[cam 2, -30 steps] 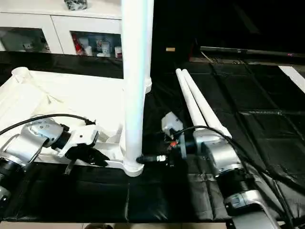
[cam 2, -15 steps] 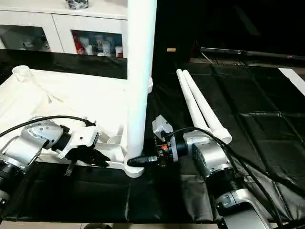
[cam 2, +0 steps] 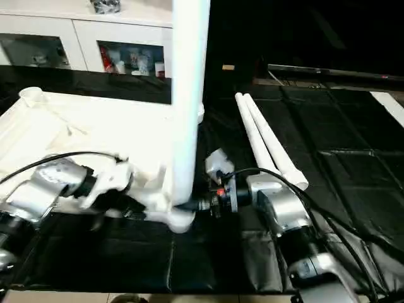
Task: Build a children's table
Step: Rotate leg to tighten, then rotate table base
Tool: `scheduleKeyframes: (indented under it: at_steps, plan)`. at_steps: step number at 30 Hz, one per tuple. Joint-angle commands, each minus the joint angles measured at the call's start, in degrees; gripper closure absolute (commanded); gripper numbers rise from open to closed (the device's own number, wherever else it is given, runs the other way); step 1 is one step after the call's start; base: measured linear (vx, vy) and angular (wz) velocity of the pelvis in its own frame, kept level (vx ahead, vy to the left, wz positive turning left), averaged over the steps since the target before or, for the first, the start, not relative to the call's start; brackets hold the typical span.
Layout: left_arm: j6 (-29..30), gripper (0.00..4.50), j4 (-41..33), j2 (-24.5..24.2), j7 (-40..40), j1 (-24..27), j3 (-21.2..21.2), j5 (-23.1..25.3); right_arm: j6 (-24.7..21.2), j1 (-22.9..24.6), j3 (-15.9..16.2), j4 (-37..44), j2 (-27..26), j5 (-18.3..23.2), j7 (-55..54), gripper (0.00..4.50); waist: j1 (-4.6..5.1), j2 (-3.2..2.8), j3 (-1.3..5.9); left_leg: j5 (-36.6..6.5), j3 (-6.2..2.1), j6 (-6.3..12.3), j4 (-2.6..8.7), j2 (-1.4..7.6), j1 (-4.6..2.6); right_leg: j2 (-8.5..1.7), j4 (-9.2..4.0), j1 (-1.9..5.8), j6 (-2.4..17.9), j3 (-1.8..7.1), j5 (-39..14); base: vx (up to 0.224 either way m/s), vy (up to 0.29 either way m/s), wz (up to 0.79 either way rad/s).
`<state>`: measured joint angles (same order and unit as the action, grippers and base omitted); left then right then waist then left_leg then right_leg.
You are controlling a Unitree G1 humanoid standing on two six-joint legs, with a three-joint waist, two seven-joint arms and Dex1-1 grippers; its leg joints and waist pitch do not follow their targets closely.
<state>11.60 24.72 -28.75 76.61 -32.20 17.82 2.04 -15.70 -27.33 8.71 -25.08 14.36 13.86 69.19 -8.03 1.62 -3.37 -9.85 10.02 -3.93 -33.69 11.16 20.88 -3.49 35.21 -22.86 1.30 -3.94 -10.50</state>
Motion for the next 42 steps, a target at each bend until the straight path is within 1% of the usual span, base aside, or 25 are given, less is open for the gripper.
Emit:
scheduleKeyframes:
  at_steps: [1, 2, 5, 6, 8, 9, 11, 13, 14, 15, 17, 19, 21, 22, 24, 25, 26, 31, 32, 33, 34, 38, 39, 40, 42]
  plan:
    - [5.6, 4.50, -0.9, 4.9, -9.7, -2.5, -2.9, -1.2, -2.2, 0.4, 0.1, 0.4, -4.1, -0.2, -7.5, 2.42, 0.63, -0.72, 3.58, -15.6, -1.01, -2.22, 4.48, 2.34, -0.95, -5.32, -4.88, 2.40, 9.0, 2.94, -21.5, 0.000, 0.000, 0.00]
    - [8.0, 4.50, -1.4, 6.7, -13.1, -2.8, -4.1, -1.3, -3.4, 0.2, -1.0, -0.1, -5.9, -0.3, -11.6, 2.42, 0.63, -0.72, 3.58, -15.6, -1.01, -2.22, 4.48, 2.34, -0.95, -5.32, -4.88, 2.40, 9.0, 2.94, -21.5, 0.000, 0.000, 0.00]
    - [14.2, 4.50, -2.7, 11.2, -20.0, -3.5, -6.3, -1.5, -4.8, -1.9, -4.3, -3.5, -10.3, -0.8, -22.5, 2.45, 1.81, -0.60, 3.85, -14.5, -1.19, -2.47, 4.37, 2.07, -0.68, -5.29, -4.87, 2.64, 9.2, 2.75, -20.6, 0.000, 0.000, 0.00]
    - [16.1, 4.50, -2.9, 13.0, -23.0, -4.0, -7.2, -1.2, -5.2, -3.3, -5.9, -5.7, -12.0, -0.5, -26.9, 2.45, 2.00, -1.04, 3.85, -14.3, -1.23, -2.44, 4.33, 2.01, -0.62, -5.26, -4.76, 2.63, 9.5, 2.76, -20.0, 0.000, 0.000, 0.00]
    - [18.7, 4.50, -3.1, 16.5, -28.5, -4.9, -8.7, -0.9, -5.4, -6.3, -8.0, -10.1, -14.9, -0.3, -34.1, 2.45, 2.72, -0.78, 3.91, -13.9, -1.17, -2.32, 4.23, 1.84, -0.43, -5.10, -4.80, 2.81, 9.7, 2.68, -19.0, 0.000, 0.000, 0.00]
    - [19.4, 4.50, -3.2, 17.9, -30.2, -5.3, -9.0, -0.9, -4.4, -7.8, -8.1, -12.2, -15.8, -0.8, -36.4, 2.45, 3.03, -1.17, 3.99, -12.8, -1.23, -2.01, 4.09, 1.69, -0.24, -5.04, -4.85, 2.98, 9.9, 2.59, -17.7, 0.000, 0.000, 0.00]
    - [19.7, 4.50, -3.2, 18.8, -31.3, -5.7, -8.7, -0.4, -3.3, -9.5, -8.3, -14.4, -16.9, -1.6, -38.4, 2.45, 3.27, -0.76, 4.10, -11.4, -1.17, -1.25, 3.98, 1.59, 0.03, -4.87, -4.71, 3.18, 10.0, 2.62, -15.5, 0.000, 0.000, 0.00]
    - [19.3, 4.50, -3.1, 18.8, -31.8, -6.0, -7.8, 0.5, -2.7, -10.4, -9.0, -15.3, -17.7, -2.0, -39.7, 2.45, 3.29, -0.95, 4.29, -9.9, -1.02, -0.32, 3.79, 1.67, -0.20, -4.72, -4.47, 3.00, 10.6, 2.75, -11.8, 0.000, 0.000, 0.00]
    - [18.4, 4.50, -2.6, 18.3, -31.8, -6.1, -7.2, 1.1, -2.3, -10.5, -8.9, -15.3, -17.8, -2.6, -39.7, 2.10, 3.32, -0.94, 4.44, -8.5, -0.95, 0.29, 3.69, 1.67, -0.15, -4.55, -4.10, 3.10, 11.5, 2.79, -8.1, 0.000, 0.000, 0.00]
    - [17.4, 4.50, -1.8, 17.7, -31.7, -6.4, -6.8, 1.6, -2.2, -10.4, -8.9, -15.2, -17.7, -3.1, -39.6, 2.10, 3.18, -1.14, 4.53, -7.3, -0.89, 0.88, 3.60, 1.72, -0.27, -4.49, -3.84, 3.10, 12.3, 2.80, -4.7, 0.000, 0.000, 0.00]
    - [14.7, 4.50, -0.2, 16.0, -31.0, -6.8, -5.8, 2.7, -1.9, -10.2, -9.3, -15.3, -17.3, -3.4, -39.2, 1.73, 3.05, -1.16, 4.52, -6.7, -0.88, 1.58, 3.63, 1.70, -0.18, -4.37, -3.51, 3.20, 13.0, 2.74, -1.9, 0.000, 0.000, 0.00]
    - [13.3, 4.50, 0.7, 14.9, -30.3, -7.0, -5.5, 3.1, -1.3, -9.5, -9.2, -14.8, -16.5, -3.8, -38.7, 1.69, 2.94, -1.26, 4.44, -7.5, -0.89, 1.45, 3.72, 1.75, -0.32, -4.43, -3.60, 3.19, 13.0, 2.69, -2.6, 0.000, 0.000, 0.00]
    - [11.6, 4.50, 1.4, 14.3, -29.7, -7.3, -5.3, 3.3, 1.8, -8.9, -8.4, -15.5, -14.8, -5.1, -39.2, 1.55, 2.66, -1.34, 4.19, -10.5, -0.88, 0.38, 3.94, 1.94, -0.58, -4.71, -4.02, 3.06, 12.7, 2.74, -6.4, 0.000, 0.000, 0.00]
    - [10.9, 4.50, 1.7, 14.2, -29.5, -7.4, -5.2, 3.3, 2.1, -8.8, -8.6, -15.8, -14.3, -5.0, -39.0, 1.41, 2.67, -1.71, 4.15, -11.1, -0.89, 0.00, 3.94, 1.93, -0.64, -4.72, -4.12, 2.95, 12.6, 2.74, -7.5, 0.000, 0.000, 0.00]
    - [8.8, 4.50, 2.7, 13.8, -28.8, -7.7, -5.0, 3.3, 3.5, -8.2, -9.3, -15.6, -13.0, -5.4, -39.9, 1.26, 2.60, -1.49, 4.04, -12.5, -0.90, -0.74, 4.04, 1.90, -0.71, -4.70, -4.48, 2.98, 11.6, 2.81, -10.2, 0.000, 0.000, 0.00]
    - [7.6, 4.50, 3.2, 13.7, -28.4, -7.8, -4.8, 3.4, 4.1, -7.8, -9.6, -15.1, -12.5, -5.6, -40.1, 1.20, 2.67, -2.18, 4.11, -13.1, -0.83, -0.98, 3.94, 1.95, -0.92, -4.63, -4.48, 2.72, 11.7, 2.93, -9.4, 0.000, 0.000, 0.00]
    - [7.5, 4.50, 3.3, 13.7, -28.4, -7.9, -4.8, 3.4, 4.3, -7.8, -9.6, -15.0, -12.3, -5.7, -40.1, 1.09, 2.72, -1.95, 4.08, -13.0, -0.88, -0.96, 3.98, 1.91, -0.77, -4.57, -4.42, 2.86, 11.8, 2.90, -9.0, 0.000, 0.000, 0.00]
    - [2.6, 4.50, 9.2, 13.5, -28.7, -9.8, -3.9, 3.8, 7.1, -3.1, -10.6, -7.5, -9.3, -6.0, -38.4, 0.75, 2.10, -1.78, 4.25, -10.0, -0.83, 0.02, 3.75, 1.81, -0.44, -4.55, -3.88, 3.22, 12.2, 2.92, -5.2, 0.000, 0.000, 0.00]
    - [1.8, 4.50, 10.0, 13.6, -28.8, -10.1, -3.9, 3.9, 6.6, -2.4, -10.7, -6.2, -8.9, -5.4, -37.7, 0.75, 1.94, -1.67, 4.17, -10.1, -0.75, 0.50, 3.70, 1.69, -0.42, -4.47, -4.11, 3.29, 11.8, 2.91, -5.3, 0.000, 0.000, 0.00]
    - [1.3, 4.50, 10.7, 13.8, -29.0, -10.3, -4.0, 4.0, 6.4, -1.5, -10.8, -4.7, -8.6, -4.8, -36.9, 0.49, 1.86, -1.69, 4.30, -9.9, -0.85, 0.55, 3.69, 1.80, -0.42, -4.65, -3.89, 3.39, 11.8, 2.91, -5.0, 0.000, 0.000, 0.00]
    - [0.0, 4.50, 11.7, 13.9, -29.8, -10.7, -3.8, 4.5, 6.1, -0.1, -10.6, -2.2, -8.1, -3.9, -35.8, 0.40, 1.88, -1.90, 4.25, -9.8, -0.87, 0.75, 3.72, 1.80, -0.38, -4.58, -3.95, 3.31, 11.9, 2.86, -5.2, 0.000, 0.000, 0.00]
    - [-1.4, 4.50, 13.6, 15.0, -31.5, -11.2, -4.8, 4.0, 5.4, 3.9, -9.7, 4.4, -6.6, -3.4, -34.9, 0.36, 1.75, -1.66, 4.06, -10.6, -0.84, 1.31, 3.71, 1.79, -0.44, -4.58, -4.43, 3.28, 11.0, 2.85, -7.7, 0.000, 0.000, 0.00]
    - [-2.0, 4.23, 13.4, 15.3, -31.0, -11.0, -5.2, 3.1, 4.9, 5.2, -9.6, 6.4, -6.4, -3.5, -35.4, 0.35, 1.70, -1.71, 4.11, -10.8, -0.90, 1.13, 3.76, 1.86, -0.47, -4.71, -4.40, 3.21, 11.1, 2.84, -8.7, 0.000, 0.000, 0.00]
    - [-2.2, 4.23, 13.3, 15.3, -30.9, -11.0, -5.3, 2.9, 4.8, 5.5, -9.6, 6.9, -6.3, -3.6, -35.5, 0.35, 1.70, -1.63, 4.05, -10.8, -0.87, 1.10, 3.79, 1.85, -0.42, -4.66, -4.55, 3.20, 11.0, 2.84, -9.2, 0.000, 0.000, 0.00]
    - [-1.5, 3.91, 12.2, 15.7, -30.6, -10.7, -6.2, 1.3, 4.2, 7.1, -9.4, 9.9, -6.1, -3.9, -36.4, 0.35, 1.49, -1.71, 4.02, -11.3, -0.88, 0.91, 3.79, 1.90, -0.54, -4.68, -4.63, 3.06, 10.9, 2.86, -10.0, 0.000, 0.000, 0.00]
